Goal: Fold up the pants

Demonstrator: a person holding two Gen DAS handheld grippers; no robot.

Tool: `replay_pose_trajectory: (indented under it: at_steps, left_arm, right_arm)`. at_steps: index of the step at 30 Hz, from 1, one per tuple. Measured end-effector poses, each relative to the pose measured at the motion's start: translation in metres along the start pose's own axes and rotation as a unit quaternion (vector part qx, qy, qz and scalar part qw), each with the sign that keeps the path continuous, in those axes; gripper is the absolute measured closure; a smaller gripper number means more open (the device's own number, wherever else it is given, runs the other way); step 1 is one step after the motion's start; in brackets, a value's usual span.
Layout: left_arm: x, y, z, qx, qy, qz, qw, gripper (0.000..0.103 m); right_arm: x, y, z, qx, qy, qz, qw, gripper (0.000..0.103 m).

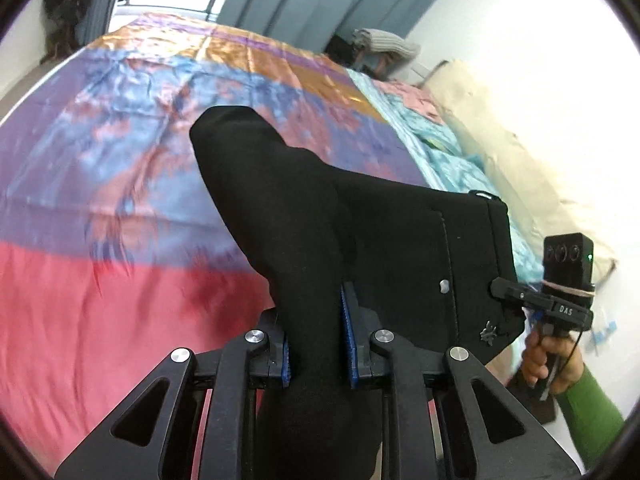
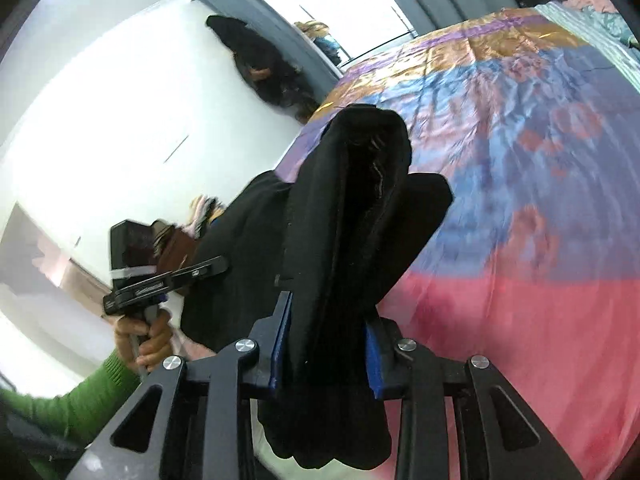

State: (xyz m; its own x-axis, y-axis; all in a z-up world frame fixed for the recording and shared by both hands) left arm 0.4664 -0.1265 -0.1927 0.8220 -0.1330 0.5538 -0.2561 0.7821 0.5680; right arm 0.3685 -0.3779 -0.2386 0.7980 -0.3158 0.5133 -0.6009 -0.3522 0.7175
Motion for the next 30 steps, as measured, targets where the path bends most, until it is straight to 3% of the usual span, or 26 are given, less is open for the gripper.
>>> replay_pose_trajectory:
  at_steps: [2, 3, 4, 6, 8, 10, 13, 14, 15, 22, 27, 30]
  left_arm:
    - [0.002, -0.023, -0.022, 0.05, -0.007, -0.013, 0.9986, 0.067]
    - [-0.003, -0.04, -0.044, 0.104, 0.001, -0.026, 0.9942, 0.049]
    - [-0.01, -0.047, -0.064, 0.156, 0.012, -0.037, 0.9871, 0.042]
    - [-0.03, -0.048, -0.105, 0.247, 0.036, -0.053, 0.967, 0.043]
    - [-0.045, -0.028, -0.117, 0.256, 0.047, -0.032, 0.965, 0.041]
    - [-0.062, 0.0, -0.119, 0.278, 0.046, -0.014, 0.9594, 0.026]
    - [-0.083, 0.029, -0.101, 0.311, 0.032, 0.005, 0.9499, 0.009]
    - [-0.089, 0.035, -0.09, 0.316, 0.024, 0.007, 0.9485, 0.008]
    - [-0.092, 0.038, -0.08, 0.317, 0.017, 0.008, 0.9481, 0.007]
    - [-0.114, 0.068, 0.013, 0.337, -0.043, 0.05, 0.9392, 0.004]
    - [-0.127, 0.086, 0.059, 0.346, -0.074, 0.055, 0.9339, 0.004]
    - [-0.134, 0.095, 0.079, 0.336, -0.081, 0.061, 0.9363, 0.003]
  right_arm:
    - [0.007, -0.026, 0.018, -0.011, -0.017, -0.015, 1.0, 0.068]
    - [0.007, -0.039, 0.03, -0.033, -0.029, -0.027, 0.999, 0.064]
    - [0.001, -0.058, 0.055, -0.09, -0.043, -0.048, 0.994, 0.062]
    - [-0.009, -0.073, 0.089, -0.168, -0.061, -0.072, 0.981, 0.061]
    - [-0.024, -0.059, 0.124, -0.213, -0.11, -0.063, 0.969, 0.061]
    - [-0.041, -0.029, 0.139, -0.241, -0.122, -0.041, 0.962, 0.058]
    - [-0.063, 0.009, 0.133, -0.296, -0.092, -0.02, 0.951, 0.027]
    - [-0.073, 0.021, 0.126, -0.306, -0.085, -0.011, 0.948, 0.012]
    - [-0.077, 0.028, 0.118, -0.311, -0.08, -0.006, 0.947, 0.006]
    - [-0.124, 0.065, 0.022, -0.361, -0.025, 0.024, 0.932, 0.0]
    - [-0.145, 0.073, -0.04, -0.358, -0.009, 0.051, 0.932, 0.0]
    - [-0.152, 0.074, -0.065, -0.36, 0.01, 0.054, 0.931, 0.0]
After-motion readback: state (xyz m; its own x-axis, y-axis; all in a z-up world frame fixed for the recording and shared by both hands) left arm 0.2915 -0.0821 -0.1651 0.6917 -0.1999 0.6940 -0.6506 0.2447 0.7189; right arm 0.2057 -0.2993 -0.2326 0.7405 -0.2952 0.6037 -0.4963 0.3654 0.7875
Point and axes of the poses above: each gripper's, at about its wrist camera, not at the fingertips, and y roughly against the way its jaws point, z to its right, x to its top, the point moved 5 cm from there along -y, roughly the way its jaws point, and after that the axes turned 13 degrees about -x, right-handed, at the moved point
